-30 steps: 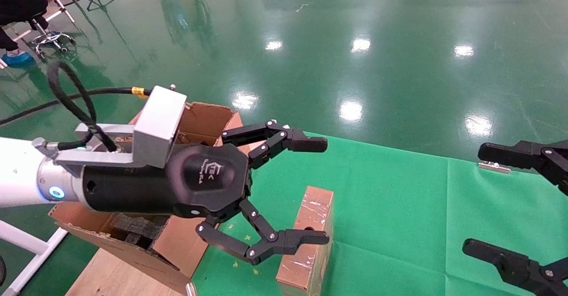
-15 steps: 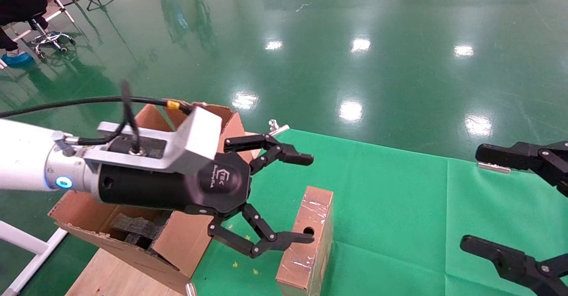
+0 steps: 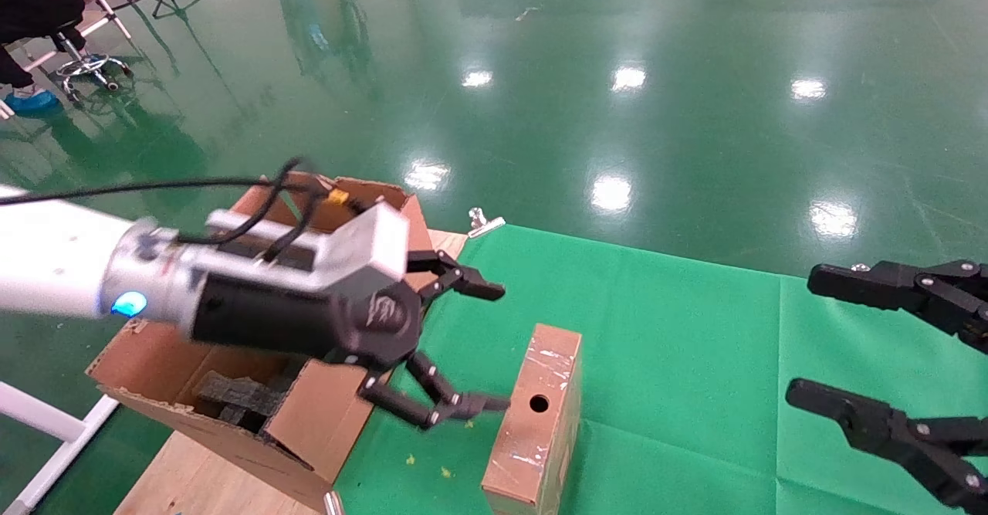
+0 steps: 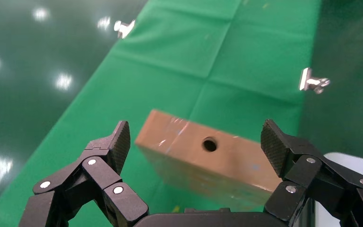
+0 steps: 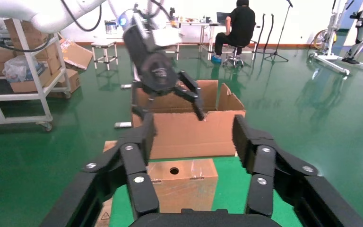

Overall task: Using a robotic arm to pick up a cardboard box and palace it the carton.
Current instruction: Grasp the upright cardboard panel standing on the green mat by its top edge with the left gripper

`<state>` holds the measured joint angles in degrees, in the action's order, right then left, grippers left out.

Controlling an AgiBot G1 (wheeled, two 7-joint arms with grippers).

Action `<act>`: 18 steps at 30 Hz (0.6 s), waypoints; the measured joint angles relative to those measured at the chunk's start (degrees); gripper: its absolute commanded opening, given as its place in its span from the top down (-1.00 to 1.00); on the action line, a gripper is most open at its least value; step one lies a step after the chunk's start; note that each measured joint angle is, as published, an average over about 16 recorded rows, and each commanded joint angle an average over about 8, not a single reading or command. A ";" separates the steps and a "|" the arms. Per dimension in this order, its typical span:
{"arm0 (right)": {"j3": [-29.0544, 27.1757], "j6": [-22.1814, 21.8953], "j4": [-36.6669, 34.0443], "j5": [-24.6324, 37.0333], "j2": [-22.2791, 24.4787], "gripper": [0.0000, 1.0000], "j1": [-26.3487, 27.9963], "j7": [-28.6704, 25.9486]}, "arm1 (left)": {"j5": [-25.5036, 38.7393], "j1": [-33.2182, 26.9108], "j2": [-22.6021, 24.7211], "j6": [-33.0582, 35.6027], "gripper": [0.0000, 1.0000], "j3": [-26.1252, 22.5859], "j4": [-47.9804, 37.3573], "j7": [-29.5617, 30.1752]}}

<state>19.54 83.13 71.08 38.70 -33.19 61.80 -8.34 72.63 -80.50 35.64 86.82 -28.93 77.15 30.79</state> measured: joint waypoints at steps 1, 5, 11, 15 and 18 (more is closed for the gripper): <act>0.00 0.00 0.00 0.00 0.00 1.00 0.00 0.00 | 2.00 -1.58 0.69 0.25 -1.00 -1.10 0.03 2.33; 0.00 0.00 0.00 0.00 0.00 1.00 0.00 0.00 | 9.09 -7.85 3.87 1.22 -1.00 -5.21 0.13 11.61; 0.00 -0.01 -0.01 0.00 0.01 1.00 0.00 0.00 | 16.08 -14.87 7.86 2.76 -1.00 -9.88 -0.14 20.86; 0.00 -0.02 -0.01 0.00 0.01 1.00 -0.01 0.00 | 18.37 -17.20 9.31 3.16 -1.00 -12.18 -0.50 23.96; 0.00 -0.02 -0.02 -0.01 0.01 1.00 -0.01 0.00 | 19.80 -18.76 10.47 3.44 -1.00 -14.42 -0.84 26.22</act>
<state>19.54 83.11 71.06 38.70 -33.18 61.79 -8.34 92.43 -99.26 46.11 90.26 -43.35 76.31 57.01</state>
